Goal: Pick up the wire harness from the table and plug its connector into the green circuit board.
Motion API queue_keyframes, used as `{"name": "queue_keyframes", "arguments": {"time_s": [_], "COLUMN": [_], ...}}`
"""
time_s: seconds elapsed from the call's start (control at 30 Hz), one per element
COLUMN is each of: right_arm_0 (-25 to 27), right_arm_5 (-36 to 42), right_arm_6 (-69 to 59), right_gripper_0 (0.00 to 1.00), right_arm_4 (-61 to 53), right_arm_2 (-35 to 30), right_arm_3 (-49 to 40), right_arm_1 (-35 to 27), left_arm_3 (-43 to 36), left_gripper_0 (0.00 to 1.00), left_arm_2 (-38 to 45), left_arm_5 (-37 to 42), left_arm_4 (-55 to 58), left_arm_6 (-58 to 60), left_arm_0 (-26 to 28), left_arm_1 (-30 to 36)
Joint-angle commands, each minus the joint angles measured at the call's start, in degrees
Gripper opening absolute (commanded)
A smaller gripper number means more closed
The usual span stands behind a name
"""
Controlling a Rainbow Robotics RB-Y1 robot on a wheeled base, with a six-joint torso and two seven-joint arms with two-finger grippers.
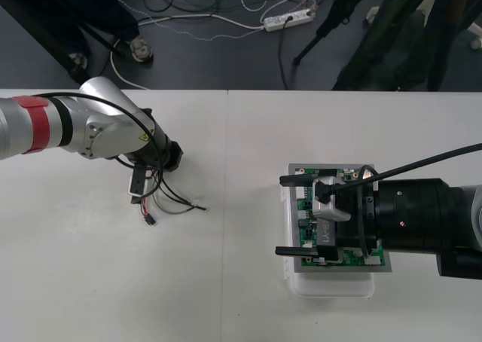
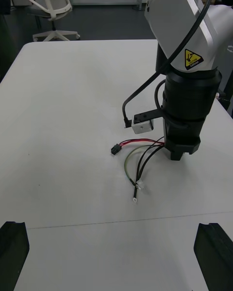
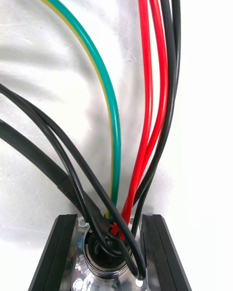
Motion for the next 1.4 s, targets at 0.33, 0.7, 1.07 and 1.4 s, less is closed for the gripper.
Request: {"name": "queue_keyframes", "arguments": {"time_s": [0.33, 0.7, 1.07, 1.4], "right_arm_0": [0.91, 0.99, 0.91, 0.99], "right_arm_5": [0.56, 0.64, 0.73, 1.08], "right_arm_6": [1.81, 1.55, 1.38, 1.81], "right_gripper_0": [1.00, 1.00, 1.00, 1.00], "right_arm_4": [-3.84, -10.25, -13.85, -14.56], "right_arm_2": [-0.50, -1.47, -2.43, -2.43], "right_arm_3": [-0.36, -0.45, -0.45, -0.45], "right_arm_1": [0.93, 1.02, 2.25, 2.42], "left_arm_3": [-8.31, -13.32, -14.91, -14.82], "left_gripper_0": [0.00, 0.00, 0.00, 0.00], "left_arm_2": [10.28, 15.20, 25.31, 39.28], "left_arm_5": [-11.48, -17.72, -25.90, -35.91], "left_arm_4": [3.06, 11.23, 19.84, 26.43], "left_arm_6": [-6.45, -7.24, -8.04, -7.16], "left_arm_0": [-3.08, -3.08, 1.05, 8.70], "left_arm_1": [8.71, 15.92, 21.37, 24.97]}}
